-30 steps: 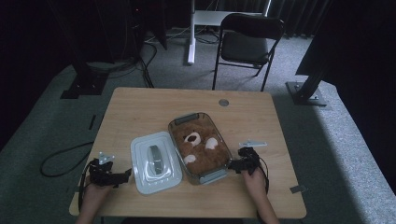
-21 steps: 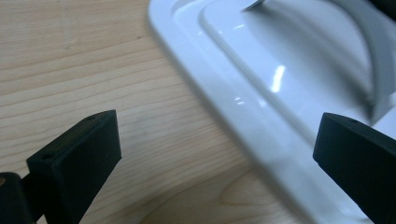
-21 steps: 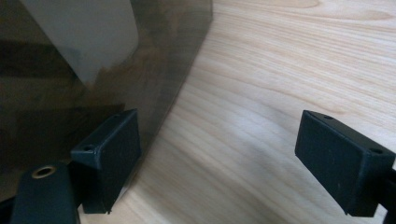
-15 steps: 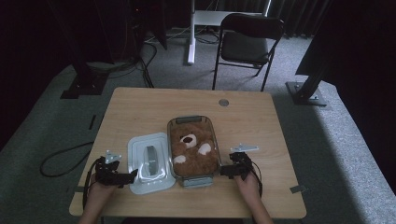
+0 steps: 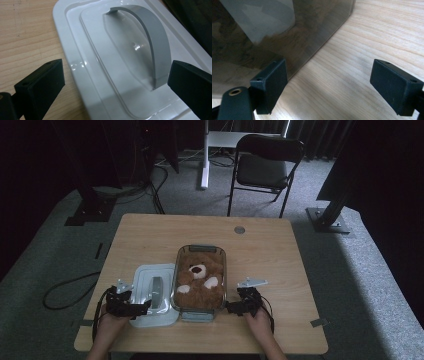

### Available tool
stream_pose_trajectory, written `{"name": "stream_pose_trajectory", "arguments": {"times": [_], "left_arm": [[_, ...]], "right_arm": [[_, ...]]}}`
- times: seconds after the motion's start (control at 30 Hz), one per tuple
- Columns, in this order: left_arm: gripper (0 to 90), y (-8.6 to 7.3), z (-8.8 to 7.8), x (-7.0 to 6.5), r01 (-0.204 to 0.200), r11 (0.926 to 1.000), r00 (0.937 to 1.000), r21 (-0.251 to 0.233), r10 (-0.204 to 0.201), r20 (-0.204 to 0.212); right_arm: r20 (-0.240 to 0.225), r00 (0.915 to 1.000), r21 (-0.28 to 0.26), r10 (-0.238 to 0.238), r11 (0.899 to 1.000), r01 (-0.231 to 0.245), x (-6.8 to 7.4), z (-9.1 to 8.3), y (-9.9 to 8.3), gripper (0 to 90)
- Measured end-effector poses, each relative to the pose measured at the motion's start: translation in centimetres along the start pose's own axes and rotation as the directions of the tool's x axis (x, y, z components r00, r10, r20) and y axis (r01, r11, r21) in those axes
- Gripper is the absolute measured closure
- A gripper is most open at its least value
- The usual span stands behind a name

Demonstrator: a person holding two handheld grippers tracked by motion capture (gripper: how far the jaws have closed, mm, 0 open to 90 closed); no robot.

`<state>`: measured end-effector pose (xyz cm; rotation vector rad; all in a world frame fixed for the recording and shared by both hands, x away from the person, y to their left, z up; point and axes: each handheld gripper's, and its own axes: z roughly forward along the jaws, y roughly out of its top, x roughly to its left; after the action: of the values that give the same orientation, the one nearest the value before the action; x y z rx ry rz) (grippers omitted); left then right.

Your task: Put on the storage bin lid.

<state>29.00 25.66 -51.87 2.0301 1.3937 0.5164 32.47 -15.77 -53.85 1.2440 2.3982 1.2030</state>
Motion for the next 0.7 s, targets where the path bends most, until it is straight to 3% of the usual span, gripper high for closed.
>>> {"name": "stream_pose_trajectory", "arguments": {"times": [0.1,0.33,0.7], "left_arm": [[1.7,0.1,0.4,-0.3,-0.011,0.9998,0.9999,0.015,0.012,-0.012],[1.7,0.8,1.2,-1.1,-0.018,0.9996,0.9998,0.023,0.017,0.005],[5.7,1.7,2.6,-2.0,0.012,0.9998,0.9990,0.013,-0.013,0.044]], "right_arm": [[0.004,1.0000,-0.003,-0.001,1.000,0.001,0.0,-0.1,0.0,13.4],[0.016,0.9999,-0.019,0.003,1.000,-0.003,-0.1,-0.3,-0.1,13.4],[0.028,0.9995,-0.017,0.010,1.000,-0.010,-0.4,-0.4,-0.4,13.4]]}}
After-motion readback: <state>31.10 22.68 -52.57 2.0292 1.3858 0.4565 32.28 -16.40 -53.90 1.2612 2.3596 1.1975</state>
